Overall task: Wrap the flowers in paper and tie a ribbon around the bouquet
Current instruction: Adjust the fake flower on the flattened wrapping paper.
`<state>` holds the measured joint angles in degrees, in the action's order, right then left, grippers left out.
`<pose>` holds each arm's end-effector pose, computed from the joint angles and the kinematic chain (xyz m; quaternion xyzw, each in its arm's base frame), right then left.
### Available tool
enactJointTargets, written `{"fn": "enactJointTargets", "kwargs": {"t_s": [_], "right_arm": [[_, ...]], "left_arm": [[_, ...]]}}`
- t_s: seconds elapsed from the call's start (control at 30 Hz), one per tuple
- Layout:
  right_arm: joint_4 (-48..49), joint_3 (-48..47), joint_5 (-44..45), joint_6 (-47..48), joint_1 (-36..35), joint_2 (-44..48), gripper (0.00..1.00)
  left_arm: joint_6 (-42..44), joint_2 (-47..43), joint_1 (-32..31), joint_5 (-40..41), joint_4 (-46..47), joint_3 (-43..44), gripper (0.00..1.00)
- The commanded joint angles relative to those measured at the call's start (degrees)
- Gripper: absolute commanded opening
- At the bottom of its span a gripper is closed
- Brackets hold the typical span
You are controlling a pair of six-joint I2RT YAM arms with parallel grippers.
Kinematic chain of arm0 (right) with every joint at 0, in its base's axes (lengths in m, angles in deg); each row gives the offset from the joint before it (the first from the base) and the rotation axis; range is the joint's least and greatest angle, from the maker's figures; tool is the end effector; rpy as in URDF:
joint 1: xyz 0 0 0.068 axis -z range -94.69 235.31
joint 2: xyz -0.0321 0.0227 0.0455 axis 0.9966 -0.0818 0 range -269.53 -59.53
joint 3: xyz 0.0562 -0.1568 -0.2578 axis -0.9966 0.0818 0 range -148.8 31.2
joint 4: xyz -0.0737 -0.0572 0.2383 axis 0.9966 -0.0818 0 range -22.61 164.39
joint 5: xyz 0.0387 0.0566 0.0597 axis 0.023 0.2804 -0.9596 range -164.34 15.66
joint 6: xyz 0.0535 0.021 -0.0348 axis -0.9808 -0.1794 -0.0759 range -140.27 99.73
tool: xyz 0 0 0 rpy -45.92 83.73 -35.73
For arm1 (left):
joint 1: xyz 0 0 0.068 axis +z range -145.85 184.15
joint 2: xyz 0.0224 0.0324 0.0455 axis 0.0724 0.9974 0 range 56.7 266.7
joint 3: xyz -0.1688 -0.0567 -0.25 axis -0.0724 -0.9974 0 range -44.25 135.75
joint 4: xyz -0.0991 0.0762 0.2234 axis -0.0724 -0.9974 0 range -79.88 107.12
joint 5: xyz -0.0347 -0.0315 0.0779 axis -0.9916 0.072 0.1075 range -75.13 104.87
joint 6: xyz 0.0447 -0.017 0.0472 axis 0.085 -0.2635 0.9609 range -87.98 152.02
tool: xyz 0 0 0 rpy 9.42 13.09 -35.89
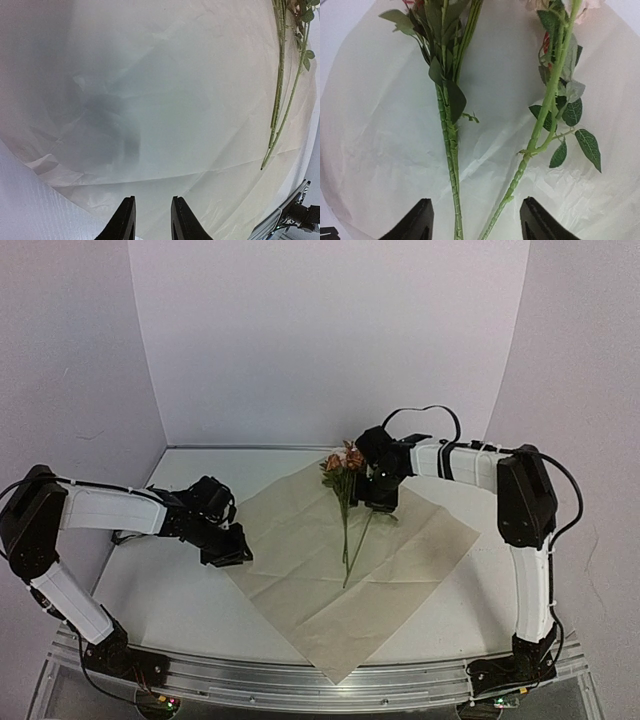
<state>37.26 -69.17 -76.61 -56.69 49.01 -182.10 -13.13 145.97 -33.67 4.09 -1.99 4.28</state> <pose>0.3938 0.2917 0.2211 -0.0043 0.9642 0.1721 0.2016 0.2311 -0.1920 0.1925 -0.0370 0.9609 -0.2395 0.1338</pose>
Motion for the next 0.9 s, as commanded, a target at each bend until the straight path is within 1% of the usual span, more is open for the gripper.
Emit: {"fn": "enactJointTargets", "kwargs": {"t_s": [0.0,0.07,0.1,0.23,0.4,0.47,0.53,0.6,0.73,0.8,0.87], "right_arm": [[-0.5,1.6,2.3,-3.8,0.4,3.0,0.56],[-1.7,0.3,3.2,-5.9,0.8,0.9,0.48],[-1.7,0.0,2.9,-6.5,0.9,0.0,0.47],[-1.9,-0.9,2.8,-9.7,1.0,-3.1,0.46],[-2.0,-0.8,4.2,-11.2,1.4,-5.1,0.48],[-1.9,-1.6,4.0,-12.0,1.6,-6.7,0.46],[-1.9,-2.1,3.7,-12.4,1.8,-7.8,0.41],[-2.0,-2.8,4.1,-12.5,1.9,-8.6,0.34],[-2.0,-3.4,5.3,-11.6,2.1,-8.0,0.14],[-1.9,-2.7,6.7,-11.0,2.1,-6.2,0.02],[-1.9,-1.5,8.0,-10.3,2.1,-3.8,0.00]], "left_arm": [[0.9,-0.9,0.3,0.4,-0.7,2.5,0.27],[0.9,-0.5,0.3,0.3,-0.7,2.7,0.27],[0.9,-0.4,0.3,0.2,-0.8,2.7,0.27],[1.0,-0.2,0.3,0.4,-0.8,3.1,0.27],[1.1,0.3,0.3,0.2,-0.8,3.2,0.27],[1.3,0.4,0.4,0.1,-0.9,3.2,0.27],[1.5,0.2,0.5,0.2,-1.2,3.3,0.27],[1.6,0.1,0.7,0.2,-1.3,3.2,0.27],[1.8,0.3,1.1,0.2,-1.5,3.1,0.27],[1.8,0.5,1.4,0.4,-1.7,3.0,0.27],[1.5,1.0,1.9,0.4,-1.9,2.6,0.27]]}}
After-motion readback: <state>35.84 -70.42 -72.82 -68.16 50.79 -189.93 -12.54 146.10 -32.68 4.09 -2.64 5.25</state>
